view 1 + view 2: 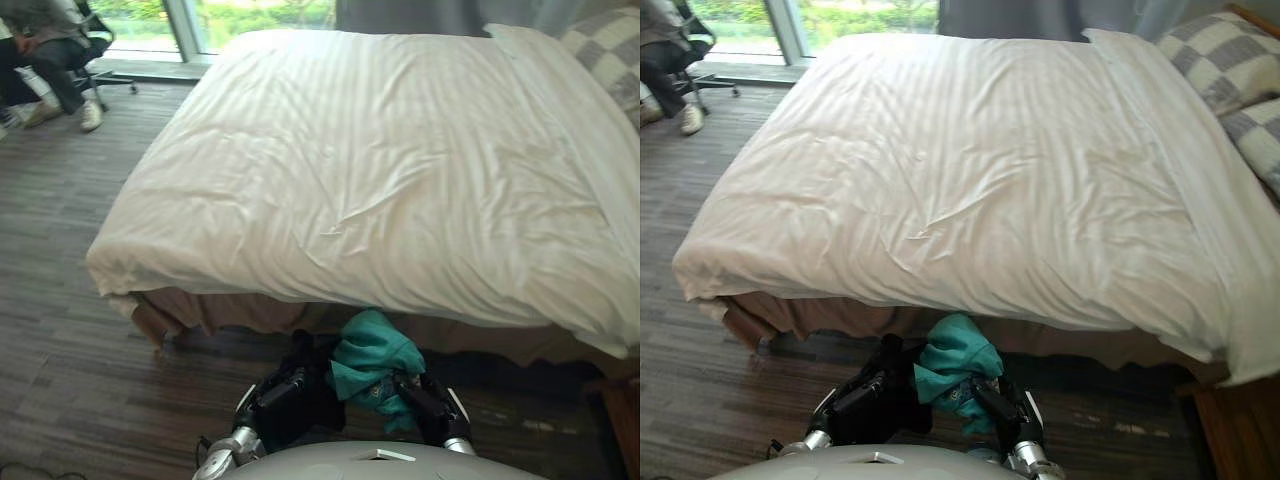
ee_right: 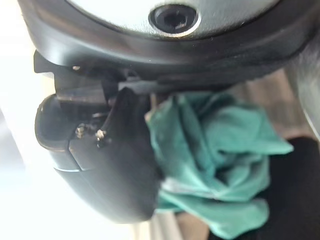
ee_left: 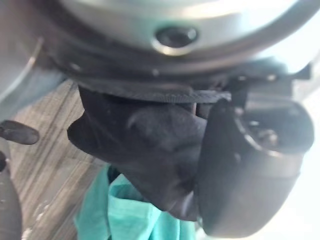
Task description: Tidy up the quilt and then pick up the clothes from the bed and put them into the laundry hamper
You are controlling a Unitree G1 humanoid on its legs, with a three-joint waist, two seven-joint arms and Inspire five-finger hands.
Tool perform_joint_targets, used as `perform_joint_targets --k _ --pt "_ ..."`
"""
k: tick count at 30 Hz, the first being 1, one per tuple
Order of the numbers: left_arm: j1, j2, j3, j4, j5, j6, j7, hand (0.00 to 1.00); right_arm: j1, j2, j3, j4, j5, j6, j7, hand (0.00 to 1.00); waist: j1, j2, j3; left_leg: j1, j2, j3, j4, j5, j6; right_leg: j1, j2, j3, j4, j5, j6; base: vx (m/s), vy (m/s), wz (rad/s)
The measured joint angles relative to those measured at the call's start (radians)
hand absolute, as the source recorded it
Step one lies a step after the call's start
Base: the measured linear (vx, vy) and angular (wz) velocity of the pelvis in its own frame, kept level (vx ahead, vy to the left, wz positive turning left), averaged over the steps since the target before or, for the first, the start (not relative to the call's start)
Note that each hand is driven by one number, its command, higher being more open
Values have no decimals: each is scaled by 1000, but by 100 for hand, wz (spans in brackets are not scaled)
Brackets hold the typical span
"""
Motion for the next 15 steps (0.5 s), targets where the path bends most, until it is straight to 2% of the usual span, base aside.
perform_joint_targets --k 2,7,12,13,15 --pt "3 5 -2 -8 -10 -25 15 0 -4 -1 40 -7 0 5 -6 0 17 -5 2 -10 -9 -38 1 1 0 23 2 -26 -8 1 1 93 -63 53" --pt "25 7 -7 -21 -89 -67 28 0 -26 -14 100 -7 0 33 -7 0 27 -12 6 -8 -22 -96 4 1 0 78 9 -48 -30 -5 -10 51 -53 40" --pt "36 10 -9 -54 -110 -77 51 0 -28 -37 168 -7 0 36 10 0 43 -22 18 -16 -41 -150 0 21 12 124 10 -129 -38 -37 -11 -26 -53 39" --pt "35 10 -9 -58 -110 -78 59 0 -29 -39 177 -7 0 36 11 0 44 -22 21 -26 -48 -162 0 33 22 130 10 -154 -32 -48 -9 -72 -35 94" --pt "34 12 -9 -74 -111 -75 72 0 -34 -38 180 -8 0 36 14 0 38 -26 31 -49 -72 -131 0 58 68 149 3 -229 -21 -61 1 -85 4 114"
